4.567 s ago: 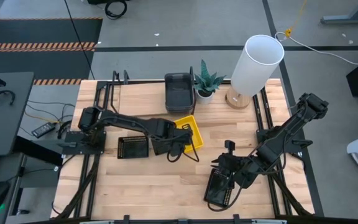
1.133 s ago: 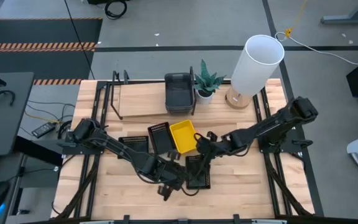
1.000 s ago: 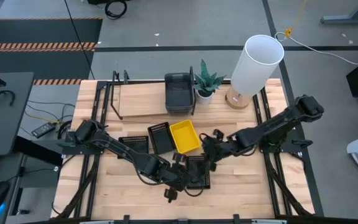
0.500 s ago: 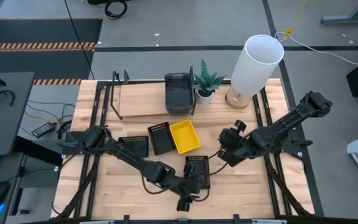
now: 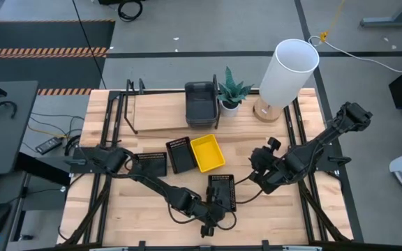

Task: Stack baskets on shelf by color
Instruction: Stack the bottom left black bin into the middle black bin

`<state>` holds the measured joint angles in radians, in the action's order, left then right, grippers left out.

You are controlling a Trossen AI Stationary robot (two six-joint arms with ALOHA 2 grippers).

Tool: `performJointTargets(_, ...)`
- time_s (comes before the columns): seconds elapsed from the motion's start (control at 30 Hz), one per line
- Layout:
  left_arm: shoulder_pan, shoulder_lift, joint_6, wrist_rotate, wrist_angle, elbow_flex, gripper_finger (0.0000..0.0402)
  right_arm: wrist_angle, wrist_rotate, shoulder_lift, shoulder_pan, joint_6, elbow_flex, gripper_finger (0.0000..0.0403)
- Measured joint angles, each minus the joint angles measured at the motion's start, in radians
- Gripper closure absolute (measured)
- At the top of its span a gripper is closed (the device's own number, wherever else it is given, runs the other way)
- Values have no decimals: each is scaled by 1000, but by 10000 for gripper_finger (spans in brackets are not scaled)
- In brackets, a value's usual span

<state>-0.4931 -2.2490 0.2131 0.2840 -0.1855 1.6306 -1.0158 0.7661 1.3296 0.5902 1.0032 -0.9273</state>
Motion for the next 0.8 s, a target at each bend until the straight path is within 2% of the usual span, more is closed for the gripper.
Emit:
performJointTargets(0.13,1,-6,0,0,-23,0,210,1,1,0,5,9,0,248)
performJointTargets(0.23,1,-7,0,0,-31,0,246,0,2,0,6,13,0,248)
performJointTargets(0.5,-1,19,-24,-1,-91,0,388,3,2,0,6,19,0,248)
performJointTargets(0.63,-10,70,-46,20,-145,1,390,5,0,0,6,19,0,248)
performJointTargets(0.8,-46,166,-55,166,-282,1,395,6,0,0,6,19,0,248)
